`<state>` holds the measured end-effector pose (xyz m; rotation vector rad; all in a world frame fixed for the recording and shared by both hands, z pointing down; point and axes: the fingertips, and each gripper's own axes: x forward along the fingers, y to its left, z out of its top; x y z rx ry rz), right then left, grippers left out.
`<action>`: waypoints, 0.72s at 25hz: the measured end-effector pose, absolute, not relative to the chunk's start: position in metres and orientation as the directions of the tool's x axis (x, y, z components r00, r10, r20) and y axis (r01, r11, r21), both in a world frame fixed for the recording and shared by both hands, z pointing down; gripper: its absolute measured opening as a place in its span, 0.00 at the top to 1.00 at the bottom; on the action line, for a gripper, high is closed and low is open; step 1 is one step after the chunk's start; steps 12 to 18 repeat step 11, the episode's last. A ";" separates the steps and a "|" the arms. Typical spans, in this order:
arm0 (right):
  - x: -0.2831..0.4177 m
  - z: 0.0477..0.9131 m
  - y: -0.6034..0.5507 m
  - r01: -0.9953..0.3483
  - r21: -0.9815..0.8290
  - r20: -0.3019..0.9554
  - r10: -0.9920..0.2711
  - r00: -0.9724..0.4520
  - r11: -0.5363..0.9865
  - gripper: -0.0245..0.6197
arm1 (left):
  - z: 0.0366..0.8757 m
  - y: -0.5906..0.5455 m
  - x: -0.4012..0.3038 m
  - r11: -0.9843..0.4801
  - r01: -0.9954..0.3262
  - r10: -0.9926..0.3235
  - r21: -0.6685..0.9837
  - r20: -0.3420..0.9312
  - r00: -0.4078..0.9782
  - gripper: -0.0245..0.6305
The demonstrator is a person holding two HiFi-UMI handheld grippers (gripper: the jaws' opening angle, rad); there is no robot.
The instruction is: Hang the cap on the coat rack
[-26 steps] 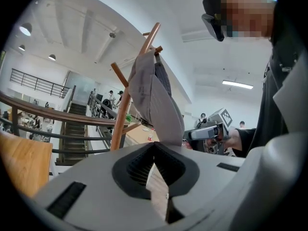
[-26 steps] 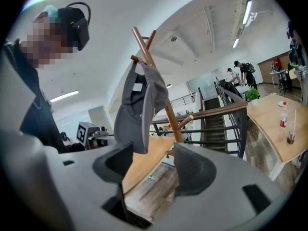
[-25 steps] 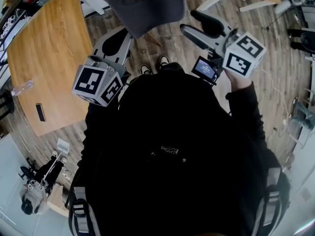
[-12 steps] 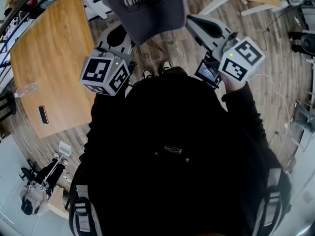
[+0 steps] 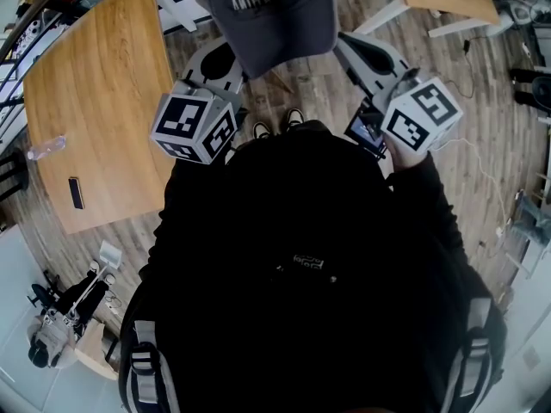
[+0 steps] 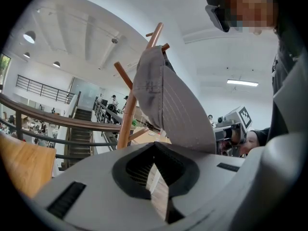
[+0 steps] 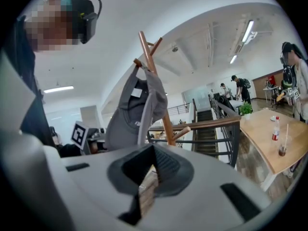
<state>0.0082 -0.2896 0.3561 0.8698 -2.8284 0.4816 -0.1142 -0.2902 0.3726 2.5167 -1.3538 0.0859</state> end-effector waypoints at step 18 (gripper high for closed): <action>0.007 0.356 -0.284 -0.562 -0.253 0.220 -0.519 -0.826 0.787 0.96 | 0.374 -0.281 -0.116 -0.510 -0.828 -0.814 0.235 0.178 0.552 0.95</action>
